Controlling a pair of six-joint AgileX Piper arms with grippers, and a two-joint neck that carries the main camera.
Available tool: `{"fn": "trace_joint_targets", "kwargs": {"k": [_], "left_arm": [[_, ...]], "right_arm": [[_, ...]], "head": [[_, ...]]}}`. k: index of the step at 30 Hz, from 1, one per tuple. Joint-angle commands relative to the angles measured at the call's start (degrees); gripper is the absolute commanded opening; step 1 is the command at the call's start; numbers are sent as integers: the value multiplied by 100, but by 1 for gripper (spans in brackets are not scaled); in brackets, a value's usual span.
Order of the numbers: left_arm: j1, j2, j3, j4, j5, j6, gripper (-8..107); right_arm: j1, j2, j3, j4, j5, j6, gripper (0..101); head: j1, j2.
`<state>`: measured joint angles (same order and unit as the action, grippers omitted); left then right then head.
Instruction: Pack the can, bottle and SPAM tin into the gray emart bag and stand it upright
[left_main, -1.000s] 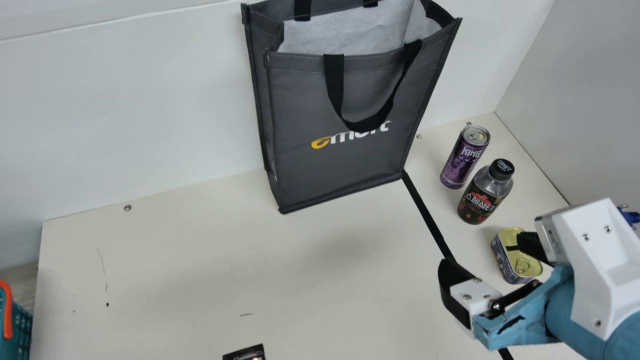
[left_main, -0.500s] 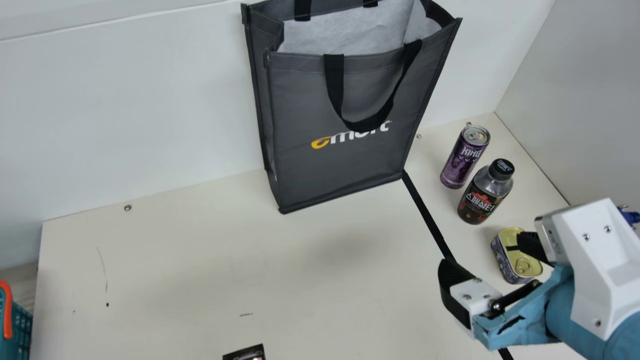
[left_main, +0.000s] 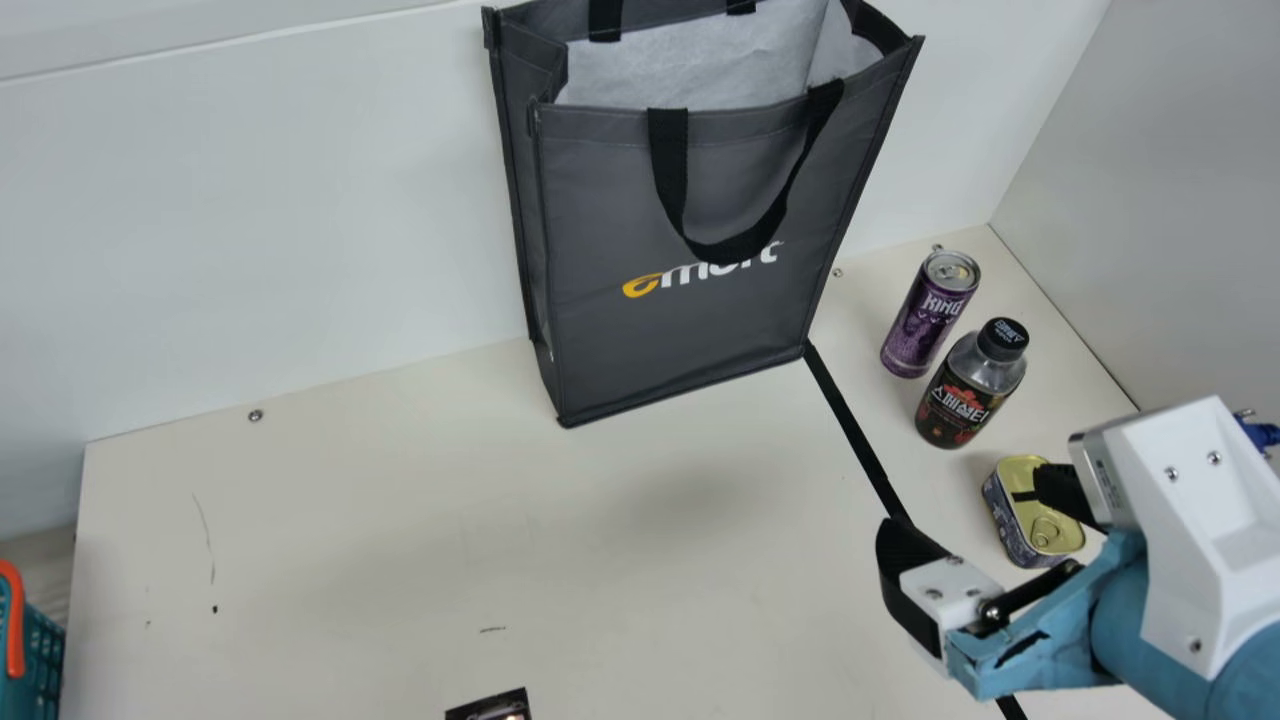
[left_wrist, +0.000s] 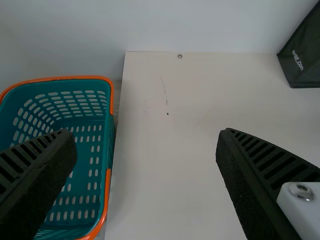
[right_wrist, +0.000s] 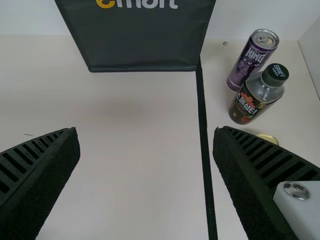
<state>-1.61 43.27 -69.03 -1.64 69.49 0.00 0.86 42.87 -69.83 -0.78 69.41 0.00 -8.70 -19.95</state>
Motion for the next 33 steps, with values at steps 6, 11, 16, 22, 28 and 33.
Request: {"fn": "trace_joint_targets", "kwargs": {"k": [6,11,16,22,28,33], "left_arm": [[0,0,0,0,0,0,90],[0,0,0,0,0,0,90],[0,0,0,0,0,0,90],[0,0,0,0,0,0,90],[0,0,0,0,0,0,90],[0,0,0,0,0,0,90]], "right_arm": [[75,210,-167,-18,-60,-21,95],[155,426,-340,-46,-106,-42,95],[253,671,-560,-104,-151,-69,95],[362,980,-878,-181,-193,-115,95],[351,1268,-1209,-169,-200,-271,95],[284,1511,-1504,-122,-197,-495,95]], "head": [[-130,-5],[-130,-5],[-130,-5],[-130,-5],[-130,-5],[-130,-5]]}}
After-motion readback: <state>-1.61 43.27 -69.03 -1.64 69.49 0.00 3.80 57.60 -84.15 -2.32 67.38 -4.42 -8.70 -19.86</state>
